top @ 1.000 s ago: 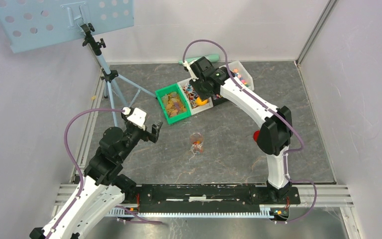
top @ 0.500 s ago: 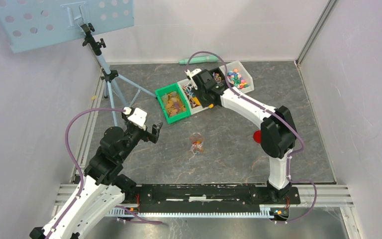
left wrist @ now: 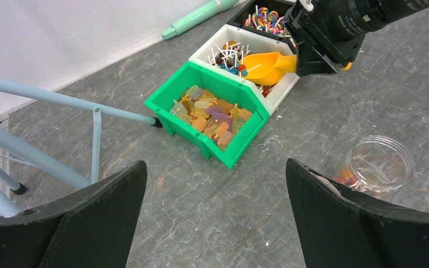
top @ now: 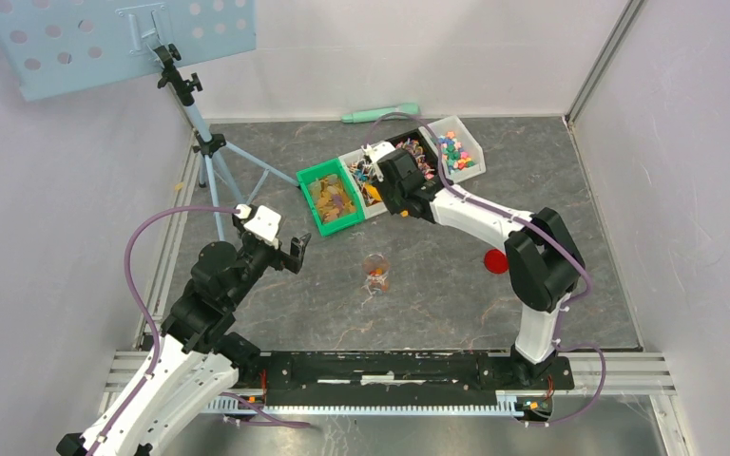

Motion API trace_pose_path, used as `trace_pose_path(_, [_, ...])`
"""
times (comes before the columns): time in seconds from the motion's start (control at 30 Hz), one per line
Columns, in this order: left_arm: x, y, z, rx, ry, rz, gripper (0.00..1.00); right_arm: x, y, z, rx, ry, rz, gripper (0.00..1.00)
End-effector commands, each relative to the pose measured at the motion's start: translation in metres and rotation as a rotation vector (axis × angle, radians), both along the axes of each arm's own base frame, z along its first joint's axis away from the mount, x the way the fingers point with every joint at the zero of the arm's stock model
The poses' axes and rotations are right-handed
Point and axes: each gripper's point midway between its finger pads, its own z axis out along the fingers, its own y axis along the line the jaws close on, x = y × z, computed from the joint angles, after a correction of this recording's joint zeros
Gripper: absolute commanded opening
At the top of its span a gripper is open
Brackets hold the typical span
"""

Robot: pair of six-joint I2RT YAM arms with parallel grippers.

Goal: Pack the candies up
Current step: Scoop the fake candies from the storage box, then place the fake candies in the packing bottle.

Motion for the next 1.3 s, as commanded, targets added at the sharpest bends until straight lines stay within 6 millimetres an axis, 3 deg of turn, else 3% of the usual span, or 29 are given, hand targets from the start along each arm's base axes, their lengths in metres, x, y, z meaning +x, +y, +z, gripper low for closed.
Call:
trace_pose_path(0.0, [0.0, 0.0, 0.011, -0.051, -0.01, 0.014, 1.0, 0.008, 0.009, 0.027, 0.1, -0.106, -0.004, 0.0])
trace_pose_path(0.17, [0.0, -0.001, 0.011, -0.051, -0.01, 0.011, 1.0, 0.0, 0.0, 0.026, 0.147, -0.183, 0.005, 0.0])
trace_pose_path(0.63, [0.0, 0.001, 0.009, -0.045, -0.008, 0.016, 1.0, -0.02, -0.013, 0.051, 0.273, -0.393, 0.07, 0.0])
trace_pose_path(0.9, [0.0, 0.004, 0.008, -0.043, -0.015, 0.032, 1.0, -0.037, -0.025, 0.084, 0.29, -0.459, 0.109, 0.0])
trace_pose_path(1.27, [0.0, 0.005, 0.009, -0.042, -0.02, 0.033, 1.0, -0.095, -0.06, 0.141, 0.102, -0.553, 0.356, 0.0])
